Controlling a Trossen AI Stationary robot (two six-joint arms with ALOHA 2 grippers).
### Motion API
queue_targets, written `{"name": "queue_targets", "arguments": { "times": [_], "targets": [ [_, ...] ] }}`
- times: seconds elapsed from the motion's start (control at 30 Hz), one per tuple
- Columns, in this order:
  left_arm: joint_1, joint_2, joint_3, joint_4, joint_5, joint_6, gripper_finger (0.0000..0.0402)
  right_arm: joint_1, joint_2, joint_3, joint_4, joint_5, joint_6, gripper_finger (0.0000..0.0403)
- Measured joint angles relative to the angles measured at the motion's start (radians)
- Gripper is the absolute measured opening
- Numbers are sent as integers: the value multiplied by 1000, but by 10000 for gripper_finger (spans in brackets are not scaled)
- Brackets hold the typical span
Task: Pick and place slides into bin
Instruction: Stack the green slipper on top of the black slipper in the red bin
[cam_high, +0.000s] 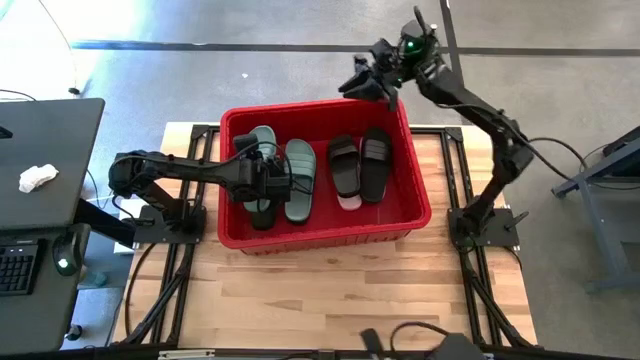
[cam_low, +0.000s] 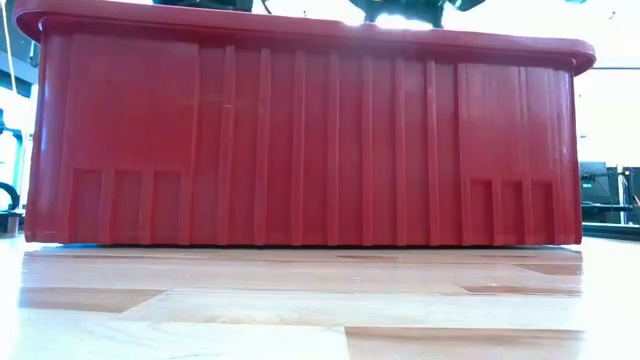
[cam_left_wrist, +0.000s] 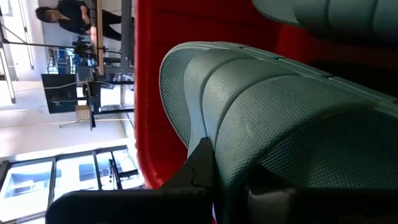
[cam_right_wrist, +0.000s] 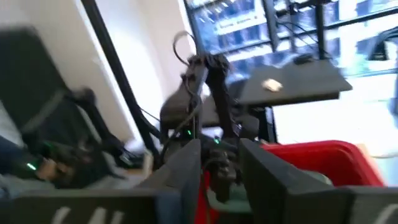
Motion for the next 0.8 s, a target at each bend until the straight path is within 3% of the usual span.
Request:
{"name": "queue_targets", "arguments": {
  "times": [0.1,0.2,0.3,0.47,0.57,0.63,0.8],
  "targets": [
    [14,0,-35,38,6,10,0,-5,-72,1,-284,116,-262,81],
    [36,0,-64,91,32,46,0,-6,-134,1,-587,339,-517,59],
    [62,0,-75,143,55,90,0,4,-173,1,-769,466,-634,43],
    [88,0,-92,263,86,227,0,28,-184,0,-888,500,-691,25],
    [93,0,-108,333,120,297,0,55,-184,-5,-906,598,-715,21],
    [92,7,-116,336,132,307,0,69,-181,-8,-915,660,-728,21],
    [92,35,-119,295,134,250,0,81,-181,-8,-910,669,-732,21]
  ]
}}
